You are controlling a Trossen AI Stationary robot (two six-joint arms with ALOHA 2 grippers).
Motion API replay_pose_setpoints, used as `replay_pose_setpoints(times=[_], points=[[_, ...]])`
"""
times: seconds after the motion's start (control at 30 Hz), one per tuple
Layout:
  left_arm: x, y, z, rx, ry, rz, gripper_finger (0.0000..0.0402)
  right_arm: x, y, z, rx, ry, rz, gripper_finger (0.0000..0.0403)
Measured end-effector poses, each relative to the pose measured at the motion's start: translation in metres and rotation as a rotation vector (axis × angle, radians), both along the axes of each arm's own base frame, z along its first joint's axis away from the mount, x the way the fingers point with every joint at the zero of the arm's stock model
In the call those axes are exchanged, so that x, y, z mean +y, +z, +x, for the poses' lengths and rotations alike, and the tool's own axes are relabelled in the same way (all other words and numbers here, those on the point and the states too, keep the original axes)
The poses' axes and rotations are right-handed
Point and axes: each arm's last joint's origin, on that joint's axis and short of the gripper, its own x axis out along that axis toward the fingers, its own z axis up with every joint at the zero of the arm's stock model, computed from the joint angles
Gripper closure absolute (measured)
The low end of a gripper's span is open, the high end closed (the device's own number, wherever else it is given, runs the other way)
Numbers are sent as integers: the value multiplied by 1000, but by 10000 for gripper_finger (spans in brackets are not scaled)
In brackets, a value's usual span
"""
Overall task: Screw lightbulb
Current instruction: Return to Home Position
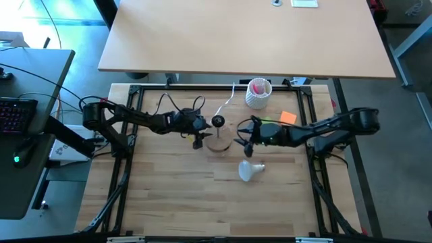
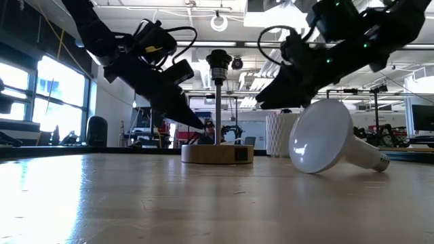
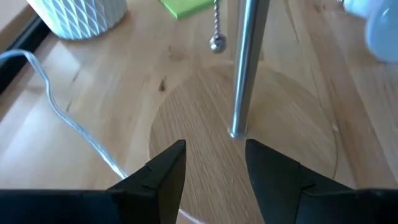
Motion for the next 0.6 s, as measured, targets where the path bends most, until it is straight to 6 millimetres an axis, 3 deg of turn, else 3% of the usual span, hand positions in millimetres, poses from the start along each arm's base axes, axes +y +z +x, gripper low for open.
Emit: replay_pose_setpoints(times=[0.4, 0.6], points=[[-7, -17, -13, 144, 1, -38, 241, -3, -42, 17, 64, 42, 23, 167], [0, -39, -44, -18, 117, -66, 241, -23, -40, 18, 23, 173, 33, 191]])
